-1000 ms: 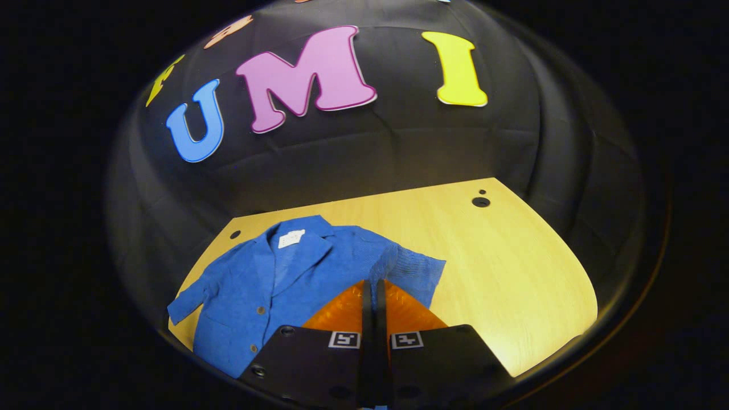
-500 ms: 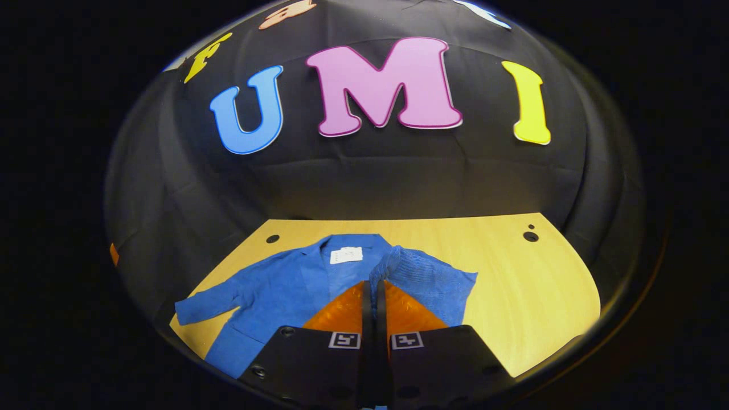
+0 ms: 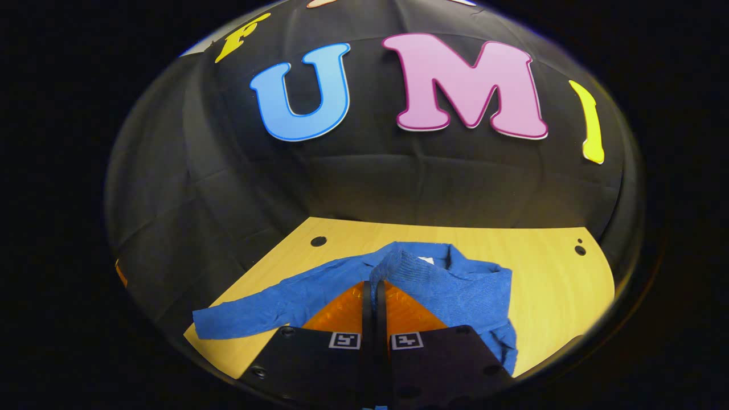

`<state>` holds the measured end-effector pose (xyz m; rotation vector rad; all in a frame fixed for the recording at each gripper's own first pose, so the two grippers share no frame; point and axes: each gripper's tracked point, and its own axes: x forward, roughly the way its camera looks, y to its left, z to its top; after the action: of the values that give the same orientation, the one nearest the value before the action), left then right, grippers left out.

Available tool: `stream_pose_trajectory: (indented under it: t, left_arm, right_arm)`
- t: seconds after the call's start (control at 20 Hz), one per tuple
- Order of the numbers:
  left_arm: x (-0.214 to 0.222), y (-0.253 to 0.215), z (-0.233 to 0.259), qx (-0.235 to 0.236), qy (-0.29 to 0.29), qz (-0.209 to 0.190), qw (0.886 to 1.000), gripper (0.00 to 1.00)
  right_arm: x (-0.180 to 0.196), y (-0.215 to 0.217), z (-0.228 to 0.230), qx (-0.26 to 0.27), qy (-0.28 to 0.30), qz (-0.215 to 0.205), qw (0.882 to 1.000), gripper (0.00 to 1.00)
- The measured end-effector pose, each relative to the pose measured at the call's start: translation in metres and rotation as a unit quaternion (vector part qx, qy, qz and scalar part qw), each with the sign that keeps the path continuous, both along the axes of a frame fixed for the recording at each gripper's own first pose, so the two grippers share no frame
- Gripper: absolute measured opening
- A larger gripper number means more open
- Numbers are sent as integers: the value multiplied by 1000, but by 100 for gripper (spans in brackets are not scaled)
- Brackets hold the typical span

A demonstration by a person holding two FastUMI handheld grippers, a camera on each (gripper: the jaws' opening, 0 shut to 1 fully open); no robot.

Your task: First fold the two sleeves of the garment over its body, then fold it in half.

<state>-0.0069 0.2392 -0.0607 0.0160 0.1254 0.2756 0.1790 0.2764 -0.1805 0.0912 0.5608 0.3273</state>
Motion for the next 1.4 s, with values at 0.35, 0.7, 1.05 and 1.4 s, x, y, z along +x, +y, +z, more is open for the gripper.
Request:
stream_pose_trajectory:
  t: [0.35,0.7,1.05,1.4]
  left_arm:
    - [-14,33,-19,0,29,6,1000,81]
    - [-23,53,-41,3,56,7,998,81]
    - [5,79,-86,-15,100,0,995,81]
    - [25,105,-167,-45,178,6,983,81]
  right_arm:
    - [-1,48,-38,51,62,5,997,5]
    - [-3,79,-35,110,74,33,991,33]
    - [-41,31,9,40,-21,40,998,99]
    - [-95,-61,-26,-27,16,-28,999,99]
